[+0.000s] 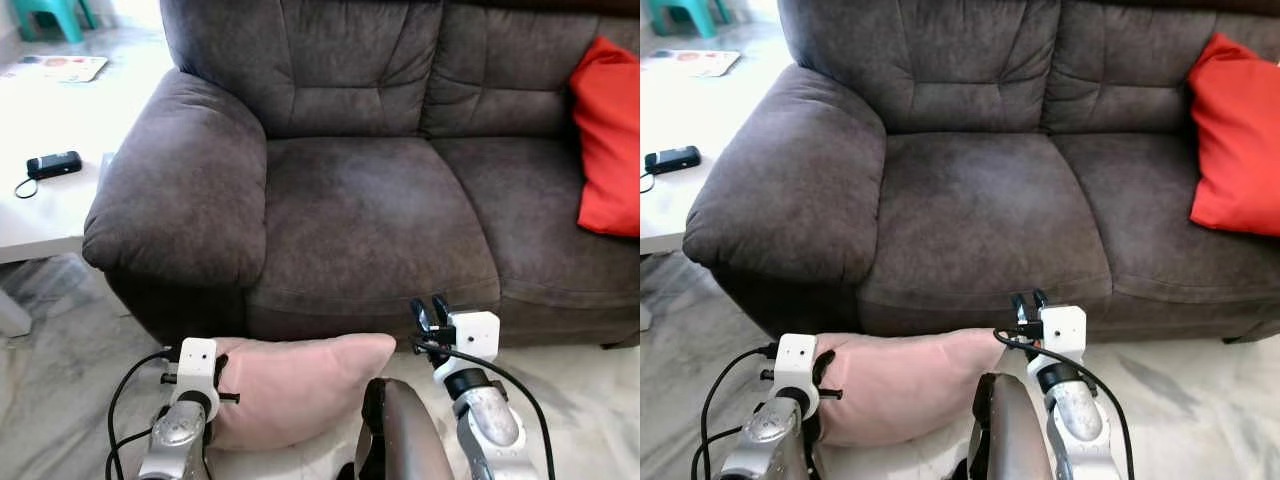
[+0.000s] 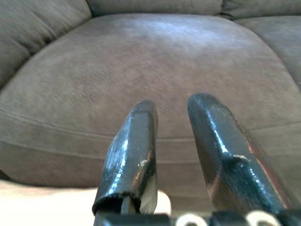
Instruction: Move the pillow to the sofa from floor
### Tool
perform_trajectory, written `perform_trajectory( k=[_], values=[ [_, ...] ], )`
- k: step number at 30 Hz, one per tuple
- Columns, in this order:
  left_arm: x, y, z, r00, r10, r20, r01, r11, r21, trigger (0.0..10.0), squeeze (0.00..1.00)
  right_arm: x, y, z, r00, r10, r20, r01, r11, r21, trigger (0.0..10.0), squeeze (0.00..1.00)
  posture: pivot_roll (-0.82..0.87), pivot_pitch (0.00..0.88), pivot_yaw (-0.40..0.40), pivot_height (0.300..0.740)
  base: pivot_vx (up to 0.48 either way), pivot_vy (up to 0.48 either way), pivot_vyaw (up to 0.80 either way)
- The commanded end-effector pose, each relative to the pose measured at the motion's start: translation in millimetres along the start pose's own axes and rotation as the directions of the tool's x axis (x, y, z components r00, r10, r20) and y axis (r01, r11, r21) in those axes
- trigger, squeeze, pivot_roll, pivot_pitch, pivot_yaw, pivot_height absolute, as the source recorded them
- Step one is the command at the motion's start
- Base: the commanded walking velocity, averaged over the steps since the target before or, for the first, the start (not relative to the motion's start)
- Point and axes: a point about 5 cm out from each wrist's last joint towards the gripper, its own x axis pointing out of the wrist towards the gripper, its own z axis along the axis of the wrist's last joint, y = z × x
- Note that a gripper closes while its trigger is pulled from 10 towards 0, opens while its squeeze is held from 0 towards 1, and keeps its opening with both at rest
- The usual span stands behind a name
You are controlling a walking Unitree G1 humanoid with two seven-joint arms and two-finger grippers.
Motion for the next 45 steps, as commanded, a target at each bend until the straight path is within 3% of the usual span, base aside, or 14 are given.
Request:
perform_trajectory(
  k=[1, 45],
  values=[
    [5.9, 13.5, 26.6, 0.992, 0.046, 0.114, -0.048, 0.999, 0.012, 10.0, 0.0, -0.5, -1.7, -1.1, 1.0, -0.014, 0.002, 0.014, 1.0, 0.006, 10.0, 0.0, 0.03, 0.0, -0.065, 0.484, -0.307, 0.0, 0.0],
    [11.7, 18.5, 35.6, 0.99, 0.058, 0.132, -0.061, 0.998, 0.014, 10.0, 0.0, 8.5, -3.4, -1.3, 0.999, -0.03, 0.014, 0.03, 0.999, 0.033, 10.0, 0.0, 0.04, 0.0, -0.059, 0.484, -0.324, 0.0, 0.0]
  ],
)
